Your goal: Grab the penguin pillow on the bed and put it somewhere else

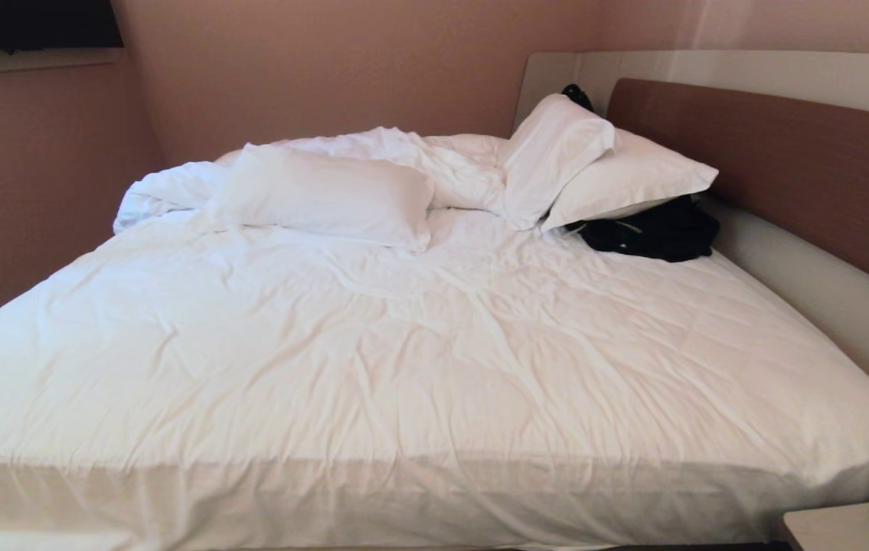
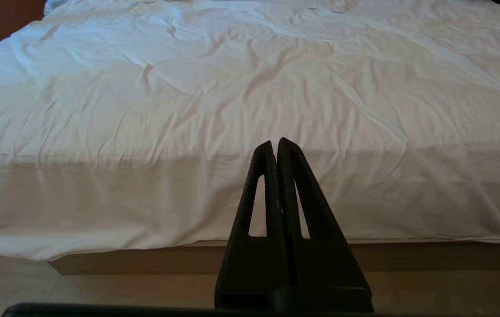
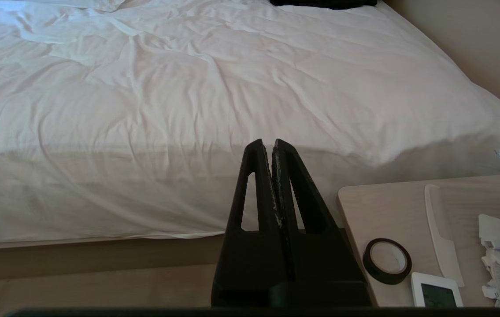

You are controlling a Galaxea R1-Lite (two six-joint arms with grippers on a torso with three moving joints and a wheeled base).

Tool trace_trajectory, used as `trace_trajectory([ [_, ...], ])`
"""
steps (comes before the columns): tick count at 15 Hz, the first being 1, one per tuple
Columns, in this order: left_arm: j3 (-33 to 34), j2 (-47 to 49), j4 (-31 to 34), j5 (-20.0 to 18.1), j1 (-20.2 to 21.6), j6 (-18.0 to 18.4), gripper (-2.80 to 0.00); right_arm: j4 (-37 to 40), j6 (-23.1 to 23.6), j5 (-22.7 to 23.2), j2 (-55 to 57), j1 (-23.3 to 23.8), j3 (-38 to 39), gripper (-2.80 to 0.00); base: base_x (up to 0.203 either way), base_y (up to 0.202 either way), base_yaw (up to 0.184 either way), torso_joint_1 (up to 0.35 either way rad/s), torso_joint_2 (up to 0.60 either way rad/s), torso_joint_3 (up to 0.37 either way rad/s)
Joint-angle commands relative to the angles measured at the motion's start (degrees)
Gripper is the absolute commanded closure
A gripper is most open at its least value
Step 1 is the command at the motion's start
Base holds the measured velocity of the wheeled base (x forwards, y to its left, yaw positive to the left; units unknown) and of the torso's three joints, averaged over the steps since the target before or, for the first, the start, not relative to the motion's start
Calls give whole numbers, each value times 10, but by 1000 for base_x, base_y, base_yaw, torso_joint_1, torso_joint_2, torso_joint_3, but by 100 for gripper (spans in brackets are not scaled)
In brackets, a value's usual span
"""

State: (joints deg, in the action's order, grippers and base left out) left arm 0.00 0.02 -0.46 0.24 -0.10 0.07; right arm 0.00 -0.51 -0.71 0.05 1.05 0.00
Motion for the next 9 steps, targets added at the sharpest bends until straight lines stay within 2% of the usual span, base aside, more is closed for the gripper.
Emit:
trace_trajectory([
  [1,0,0,0,0,0,0,0,0,1,0,0,0,0,0,0,0,0,0,0,0],
  [9,0,0,-1,0,0,0,0,0,-2,0,0,0,0,0,0,0,0,0,0,0],
])
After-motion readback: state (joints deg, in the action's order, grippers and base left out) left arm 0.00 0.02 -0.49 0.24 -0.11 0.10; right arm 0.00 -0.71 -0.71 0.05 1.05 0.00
